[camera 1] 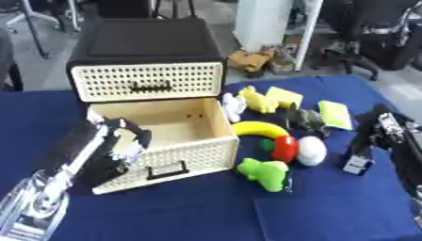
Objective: Pick up objects from table and place into drawer.
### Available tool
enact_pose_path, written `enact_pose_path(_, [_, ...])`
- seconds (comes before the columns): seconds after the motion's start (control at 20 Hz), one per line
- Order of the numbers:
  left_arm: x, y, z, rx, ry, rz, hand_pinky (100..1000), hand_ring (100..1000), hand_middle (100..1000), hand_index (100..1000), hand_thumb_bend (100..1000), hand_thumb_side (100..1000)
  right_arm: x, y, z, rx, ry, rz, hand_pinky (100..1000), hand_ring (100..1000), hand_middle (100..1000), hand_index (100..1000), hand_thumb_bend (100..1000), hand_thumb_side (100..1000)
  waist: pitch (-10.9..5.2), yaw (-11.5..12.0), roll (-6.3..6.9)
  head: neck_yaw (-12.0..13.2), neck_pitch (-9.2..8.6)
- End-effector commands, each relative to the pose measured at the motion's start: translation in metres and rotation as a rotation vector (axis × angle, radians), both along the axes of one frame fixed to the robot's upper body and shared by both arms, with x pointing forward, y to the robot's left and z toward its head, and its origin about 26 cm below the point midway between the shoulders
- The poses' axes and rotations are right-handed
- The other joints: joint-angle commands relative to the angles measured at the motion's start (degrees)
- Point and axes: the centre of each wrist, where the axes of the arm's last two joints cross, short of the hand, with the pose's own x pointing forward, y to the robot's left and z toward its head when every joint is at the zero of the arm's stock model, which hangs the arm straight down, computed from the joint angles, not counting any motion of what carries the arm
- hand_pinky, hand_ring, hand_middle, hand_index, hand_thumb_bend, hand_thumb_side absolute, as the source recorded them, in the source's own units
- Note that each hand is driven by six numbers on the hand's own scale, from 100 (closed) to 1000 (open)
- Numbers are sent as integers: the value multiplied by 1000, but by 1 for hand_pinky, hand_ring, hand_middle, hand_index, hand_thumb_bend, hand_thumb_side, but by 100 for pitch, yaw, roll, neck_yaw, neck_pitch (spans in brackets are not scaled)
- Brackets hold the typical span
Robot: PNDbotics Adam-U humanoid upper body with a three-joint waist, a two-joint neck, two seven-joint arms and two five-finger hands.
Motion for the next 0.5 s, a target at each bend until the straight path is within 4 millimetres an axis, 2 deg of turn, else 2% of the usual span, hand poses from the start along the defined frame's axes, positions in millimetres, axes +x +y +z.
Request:
enact_pose_path(0.05, [1, 6, 7, -8, -29, 17, 100, 100, 100, 703, 297, 1000, 5, -2, 15, -143, -9, 46, 419, 501, 506, 663, 100, 769, -58, 22, -8, -28, 35])
enact_pose_path(0.5, [2, 5, 5, -20, -24, 22, 100, 100, 100, 702, 296, 1000, 22, 10, 17, -462, 46, 186, 477, 580, 589, 724, 100, 739, -61, 109, -19, -63, 27])
